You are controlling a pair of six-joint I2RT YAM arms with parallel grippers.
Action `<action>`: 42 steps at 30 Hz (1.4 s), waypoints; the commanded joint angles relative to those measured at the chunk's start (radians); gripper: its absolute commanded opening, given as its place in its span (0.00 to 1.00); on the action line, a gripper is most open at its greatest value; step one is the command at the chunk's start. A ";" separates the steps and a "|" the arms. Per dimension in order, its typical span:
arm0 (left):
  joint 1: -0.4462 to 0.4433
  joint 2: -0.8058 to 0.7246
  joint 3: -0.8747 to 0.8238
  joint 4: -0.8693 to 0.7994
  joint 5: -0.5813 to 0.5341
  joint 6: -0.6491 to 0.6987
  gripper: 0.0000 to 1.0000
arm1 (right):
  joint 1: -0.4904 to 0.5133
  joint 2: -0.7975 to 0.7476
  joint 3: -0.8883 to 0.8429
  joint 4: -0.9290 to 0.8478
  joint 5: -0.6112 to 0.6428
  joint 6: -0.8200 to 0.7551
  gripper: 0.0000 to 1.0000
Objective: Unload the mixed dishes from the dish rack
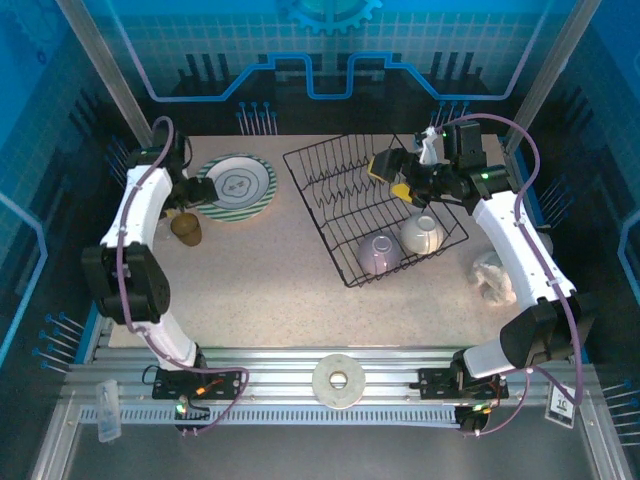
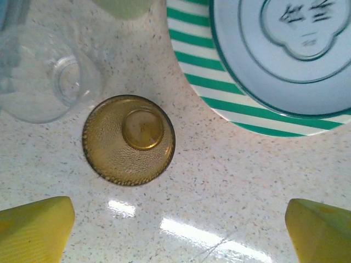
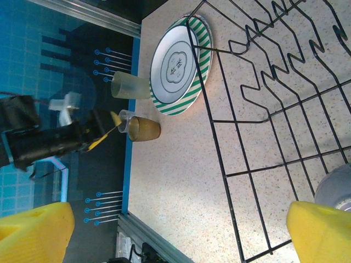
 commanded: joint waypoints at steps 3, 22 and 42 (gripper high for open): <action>-0.005 -0.145 0.014 -0.088 0.056 -0.029 0.99 | -0.021 0.027 0.063 -0.025 0.041 -0.018 1.00; -0.641 -0.427 -0.259 0.065 0.305 -0.367 0.91 | -0.109 -0.205 -0.071 -0.197 0.265 -0.072 1.00; -0.814 0.106 -0.061 0.177 0.189 -0.628 0.57 | -0.102 -0.321 -0.126 -0.266 0.214 -0.206 1.00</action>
